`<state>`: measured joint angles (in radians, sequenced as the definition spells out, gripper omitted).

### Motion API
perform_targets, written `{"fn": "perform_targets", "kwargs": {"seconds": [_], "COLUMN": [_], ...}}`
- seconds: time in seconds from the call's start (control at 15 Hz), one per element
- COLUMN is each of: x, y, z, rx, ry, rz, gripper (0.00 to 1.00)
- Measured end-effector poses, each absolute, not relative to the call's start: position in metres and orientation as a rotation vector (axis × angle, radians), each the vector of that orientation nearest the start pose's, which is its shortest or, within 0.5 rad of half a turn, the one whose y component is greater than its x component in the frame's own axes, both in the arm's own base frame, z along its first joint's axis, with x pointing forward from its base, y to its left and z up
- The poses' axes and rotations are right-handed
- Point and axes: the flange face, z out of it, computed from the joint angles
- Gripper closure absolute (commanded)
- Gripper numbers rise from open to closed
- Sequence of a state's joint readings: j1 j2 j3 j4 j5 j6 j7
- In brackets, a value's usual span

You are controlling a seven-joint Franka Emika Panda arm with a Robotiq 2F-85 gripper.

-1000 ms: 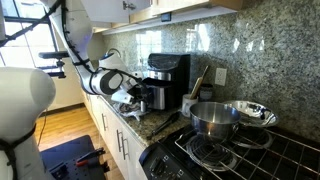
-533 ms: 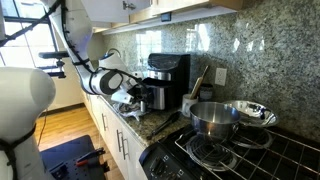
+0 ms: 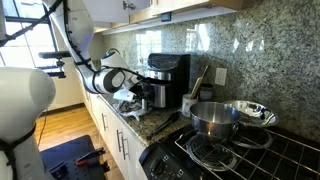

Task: Open and close the air fryer

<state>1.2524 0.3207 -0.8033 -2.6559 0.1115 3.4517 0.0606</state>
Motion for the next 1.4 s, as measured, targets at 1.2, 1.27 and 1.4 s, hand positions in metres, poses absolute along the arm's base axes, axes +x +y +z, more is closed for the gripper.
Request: {"fn": "perform_targets", "kwargs": {"seconds": [1.2,1.27,1.4], "x": [0.507,0.512,0.516], "y": [0.232,0.233,0.238], "z": [0.234,0.233,0.232], "rx": [-2.864,-2.864,-2.859], "ry": [-0.689,-0.693,-0.701], "rz": [-1.083,-1.091,-1.102], "gripper": [0.84,0.84,0.84]}}
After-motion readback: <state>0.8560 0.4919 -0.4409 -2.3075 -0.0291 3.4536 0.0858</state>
